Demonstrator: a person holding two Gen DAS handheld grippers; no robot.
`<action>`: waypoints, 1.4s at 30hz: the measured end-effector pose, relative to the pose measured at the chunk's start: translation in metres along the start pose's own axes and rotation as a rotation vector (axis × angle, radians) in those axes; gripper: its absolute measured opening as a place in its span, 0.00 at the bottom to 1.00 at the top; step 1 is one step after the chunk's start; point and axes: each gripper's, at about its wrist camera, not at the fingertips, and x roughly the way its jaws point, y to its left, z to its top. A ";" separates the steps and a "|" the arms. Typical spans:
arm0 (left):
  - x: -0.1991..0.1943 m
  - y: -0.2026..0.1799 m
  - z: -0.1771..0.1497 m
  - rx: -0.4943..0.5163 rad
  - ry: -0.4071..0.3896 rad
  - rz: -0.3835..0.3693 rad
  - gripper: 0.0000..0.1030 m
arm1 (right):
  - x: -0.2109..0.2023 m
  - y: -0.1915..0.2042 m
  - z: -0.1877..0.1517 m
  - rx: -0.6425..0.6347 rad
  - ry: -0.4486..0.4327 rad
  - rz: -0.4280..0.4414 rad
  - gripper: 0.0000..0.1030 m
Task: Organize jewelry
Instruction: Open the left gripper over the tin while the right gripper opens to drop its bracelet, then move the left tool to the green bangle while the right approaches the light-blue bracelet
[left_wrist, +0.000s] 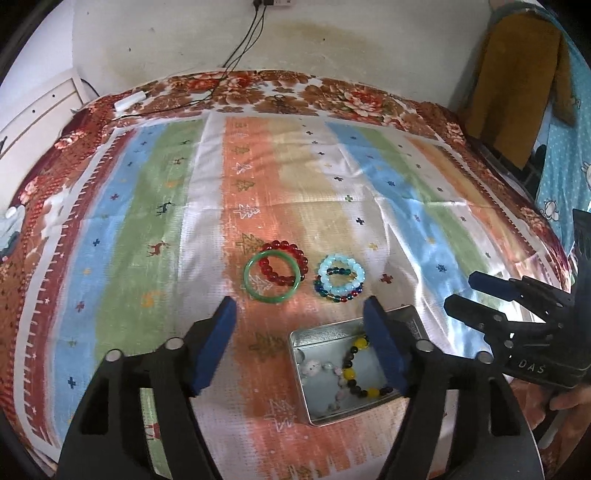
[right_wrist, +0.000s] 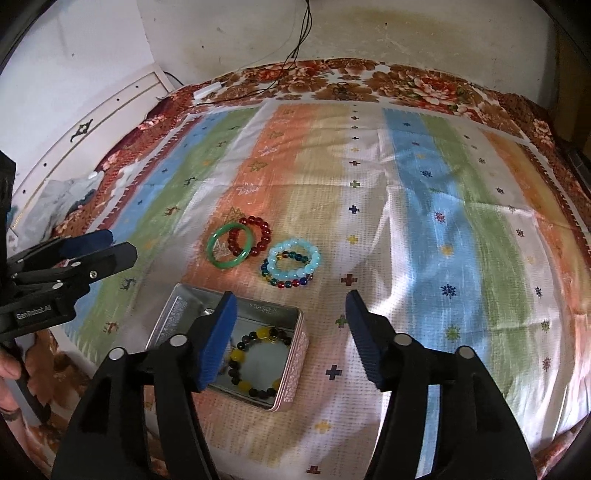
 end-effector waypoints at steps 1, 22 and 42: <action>0.002 0.000 0.001 0.001 0.003 0.002 0.80 | 0.002 -0.001 0.000 0.001 0.003 -0.004 0.65; 0.036 0.024 0.019 -0.032 0.049 0.108 0.94 | 0.032 -0.020 0.019 0.015 0.032 -0.074 0.92; 0.061 0.030 0.032 -0.025 0.088 0.106 0.94 | 0.054 -0.022 0.036 0.033 0.068 -0.051 0.92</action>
